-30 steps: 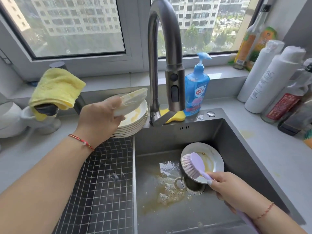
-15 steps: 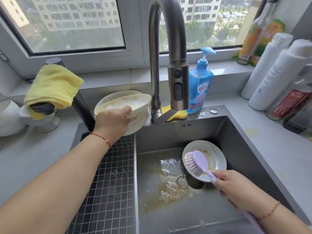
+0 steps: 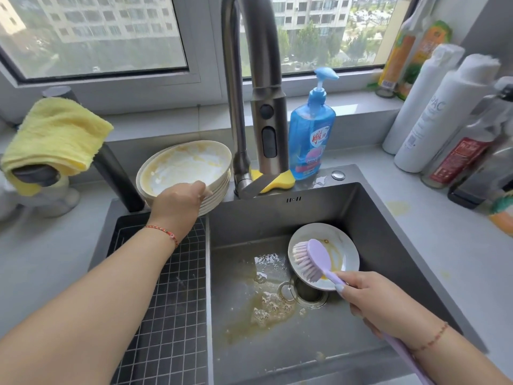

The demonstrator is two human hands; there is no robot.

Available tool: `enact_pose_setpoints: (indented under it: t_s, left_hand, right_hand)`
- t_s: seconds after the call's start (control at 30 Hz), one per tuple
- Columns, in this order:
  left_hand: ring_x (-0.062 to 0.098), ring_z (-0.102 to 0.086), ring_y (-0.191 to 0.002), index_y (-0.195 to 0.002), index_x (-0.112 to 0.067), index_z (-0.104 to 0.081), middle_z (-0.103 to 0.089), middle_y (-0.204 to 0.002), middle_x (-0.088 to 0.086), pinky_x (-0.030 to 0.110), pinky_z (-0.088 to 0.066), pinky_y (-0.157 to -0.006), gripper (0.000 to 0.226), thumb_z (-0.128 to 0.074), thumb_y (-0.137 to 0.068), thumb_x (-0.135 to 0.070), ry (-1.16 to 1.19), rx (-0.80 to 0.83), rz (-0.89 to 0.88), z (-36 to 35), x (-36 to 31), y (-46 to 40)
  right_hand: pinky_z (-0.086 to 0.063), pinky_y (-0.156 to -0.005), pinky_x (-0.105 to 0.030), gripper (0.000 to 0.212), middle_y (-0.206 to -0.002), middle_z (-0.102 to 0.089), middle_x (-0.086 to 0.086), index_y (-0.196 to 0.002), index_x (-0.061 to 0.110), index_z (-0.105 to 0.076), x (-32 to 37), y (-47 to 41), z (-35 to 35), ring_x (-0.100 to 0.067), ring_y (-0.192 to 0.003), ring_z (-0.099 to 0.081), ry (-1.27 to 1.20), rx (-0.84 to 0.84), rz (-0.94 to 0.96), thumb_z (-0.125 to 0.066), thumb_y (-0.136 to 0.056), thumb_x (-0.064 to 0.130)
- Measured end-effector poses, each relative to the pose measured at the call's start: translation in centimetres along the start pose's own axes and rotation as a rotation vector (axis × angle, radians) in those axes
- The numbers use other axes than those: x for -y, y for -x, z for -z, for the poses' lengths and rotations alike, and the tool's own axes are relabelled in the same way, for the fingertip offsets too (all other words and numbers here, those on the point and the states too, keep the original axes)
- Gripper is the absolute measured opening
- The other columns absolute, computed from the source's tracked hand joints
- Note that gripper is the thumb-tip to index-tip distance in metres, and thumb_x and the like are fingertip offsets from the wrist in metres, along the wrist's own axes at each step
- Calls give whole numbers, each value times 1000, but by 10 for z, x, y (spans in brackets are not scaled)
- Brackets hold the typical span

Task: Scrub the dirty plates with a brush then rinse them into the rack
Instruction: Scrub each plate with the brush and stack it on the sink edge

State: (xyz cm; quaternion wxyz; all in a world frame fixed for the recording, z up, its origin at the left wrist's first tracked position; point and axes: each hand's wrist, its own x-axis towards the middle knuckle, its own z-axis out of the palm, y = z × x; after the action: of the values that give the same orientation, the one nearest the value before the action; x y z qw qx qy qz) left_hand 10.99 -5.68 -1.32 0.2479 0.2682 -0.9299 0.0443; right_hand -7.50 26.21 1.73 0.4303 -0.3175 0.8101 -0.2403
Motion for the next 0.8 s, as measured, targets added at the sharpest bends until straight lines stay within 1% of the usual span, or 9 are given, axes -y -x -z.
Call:
enact_pose_setpoints:
  t_s: [0.2, 0.33, 0.4, 0.5, 0.57, 0.63, 0.7, 0.77, 0.8]
  left_hand:
    - [34, -53, -52, -78, 1, -67, -55, -55, 17, 38, -48, -52, 19, -68, -71, 18, -41, 76, 94, -8, 1, 1]
    - [40, -59, -85, -89, -3, -66, -66, -87, 18, 54, -45, -95, 11, -57, -85, 1, -120, -94, 207, -11, -17, 5]
    - [42, -56, -100, -105, -2, -61, -63, -105, 20, 50, -40, -94, 21, -53, -88, -12, -61, -214, 256, -16, -41, 13]
    - [37, -56, -93, -102, -1, -59, -62, -98, 21, 43, -41, -88, 22, -51, -86, -15, 163, -260, 204, -39, -92, 33]
    - [32, -56, -93, -101, -1, -62, -61, -97, 16, 38, -44, -87, 18, -55, -85, -6, 363, -65, 321, -59, -130, 42]
    - [24, -54, -91, -100, -12, -62, -56, -98, 5, 32, -44, -84, 19, -55, -86, -2, 520, 310, 571, -78, -151, 52]
    - [19, -52, -70, -76, -28, -57, -50, -82, 0, 28, -42, -67, 21, -60, -76, -7, 883, 655, 888, -103, -170, 56]
    - [15, -47, -51, -59, -23, -50, -47, -65, 3, 24, -40, -51, 28, -73, -68, -8, 1244, 758, 1194, -128, -183, 56]
    - [14, -48, -54, -67, -18, -52, -50, -69, 2, 24, -42, -51, 25, -67, -82, -6, 1296, 754, 1327, -139, -189, 57]
  right_hand:
    - [-26, -38, -20, 26, -40, -30, 14, -109, 4, -62, -14, 4, 3, -13, -39, -26, -51, -12, -25, -43, -97, 19]
    - [-23, -37, -17, 30, -45, -26, 9, -113, -8, -50, -30, 7, 11, -10, -38, -22, -101, -56, -69, -43, -97, 16]
    - [-23, -38, -16, 30, -44, -26, 8, -114, -8, -49, -39, 7, 16, -11, -37, -22, -141, -80, -101, -43, -97, 16]
    - [-23, -37, -17, 30, -43, -27, 8, -113, -8, -51, -51, 4, 23, -10, -36, -23, -144, -123, -127, -44, -97, 16]
    - [-23, -39, -18, 29, -46, -27, 9, -111, -7, -53, -64, 1, 29, -9, -39, -24, -146, -135, -137, -45, -97, 17]
    - [-25, -40, -19, 27, -49, -28, 6, -108, -3, -56, -70, 0, 29, -12, -42, -25, -168, -124, -145, -45, -96, 18]
    - [-26, -40, -19, 26, -52, -29, 4, -107, 1, -58, -78, -1, 32, -14, -44, -25, -182, -110, -155, -44, -96, 20]
    - [-27, -40, -20, 24, -52, -29, 4, -105, 8, -62, -84, -3, 36, -14, -45, -25, -175, -87, -160, -44, -96, 20]
    - [-28, -40, -20, 24, -52, -29, 5, -105, 12, -64, -86, -4, 38, -14, -45, -25, -170, -74, -161, -43, -97, 21]
